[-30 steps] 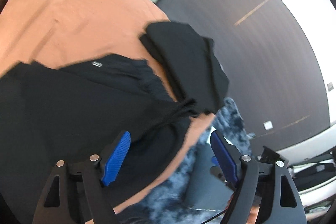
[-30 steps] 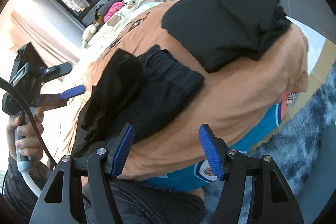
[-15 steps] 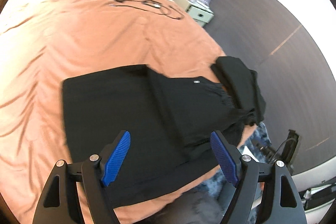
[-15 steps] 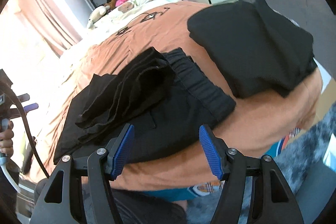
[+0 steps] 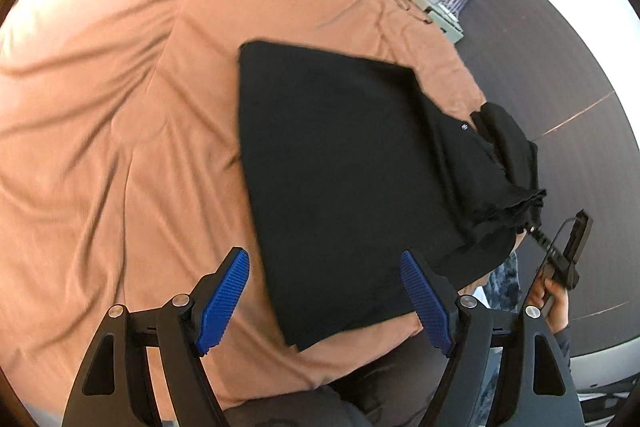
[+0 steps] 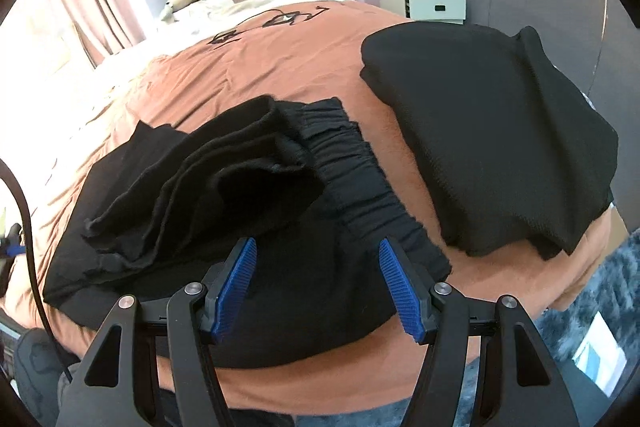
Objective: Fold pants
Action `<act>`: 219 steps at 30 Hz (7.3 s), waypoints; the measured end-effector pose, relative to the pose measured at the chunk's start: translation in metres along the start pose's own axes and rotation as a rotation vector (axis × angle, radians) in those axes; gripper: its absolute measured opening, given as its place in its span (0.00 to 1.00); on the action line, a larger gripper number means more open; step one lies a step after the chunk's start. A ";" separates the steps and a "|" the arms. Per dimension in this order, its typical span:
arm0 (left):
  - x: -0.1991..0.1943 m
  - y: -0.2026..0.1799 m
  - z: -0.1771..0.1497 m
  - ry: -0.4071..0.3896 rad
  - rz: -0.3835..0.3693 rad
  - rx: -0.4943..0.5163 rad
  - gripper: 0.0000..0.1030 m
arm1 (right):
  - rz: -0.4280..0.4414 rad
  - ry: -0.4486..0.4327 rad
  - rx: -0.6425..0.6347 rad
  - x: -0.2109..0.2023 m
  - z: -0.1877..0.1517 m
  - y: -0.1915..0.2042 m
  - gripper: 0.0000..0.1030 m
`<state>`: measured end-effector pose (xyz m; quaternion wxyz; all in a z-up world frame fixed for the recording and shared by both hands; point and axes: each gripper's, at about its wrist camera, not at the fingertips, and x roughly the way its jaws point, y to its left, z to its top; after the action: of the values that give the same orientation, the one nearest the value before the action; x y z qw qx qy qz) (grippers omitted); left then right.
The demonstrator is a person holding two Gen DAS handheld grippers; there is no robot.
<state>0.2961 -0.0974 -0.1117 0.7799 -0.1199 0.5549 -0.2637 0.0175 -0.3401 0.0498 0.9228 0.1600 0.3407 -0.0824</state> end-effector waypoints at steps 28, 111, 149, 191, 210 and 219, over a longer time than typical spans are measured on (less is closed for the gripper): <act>0.012 0.031 -0.032 0.035 -0.062 -0.079 0.11 | 0.084 -0.029 0.008 -0.002 0.014 0.008 0.01; -0.017 -0.042 -0.082 -0.299 0.388 0.220 0.98 | 0.030 0.016 -0.373 -0.048 -0.053 0.121 0.76; 0.004 -0.018 -0.070 -0.179 0.346 0.033 0.68 | 0.020 0.142 -0.750 0.034 -0.033 0.187 0.12; 0.029 0.009 -0.048 -0.064 0.198 -0.071 0.43 | -0.074 0.067 -0.301 0.018 0.053 0.098 0.43; 0.028 0.017 -0.049 -0.069 0.175 -0.110 0.42 | 0.209 0.150 -0.499 -0.011 -0.018 0.144 0.69; 0.027 0.019 -0.051 -0.074 0.172 -0.118 0.42 | 0.181 0.199 -0.595 0.000 -0.044 0.171 0.72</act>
<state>0.2606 -0.0906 -0.1603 0.8112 -0.1274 0.5483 -0.1583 0.0355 -0.1646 0.0597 0.8948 -0.0798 0.4228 0.1189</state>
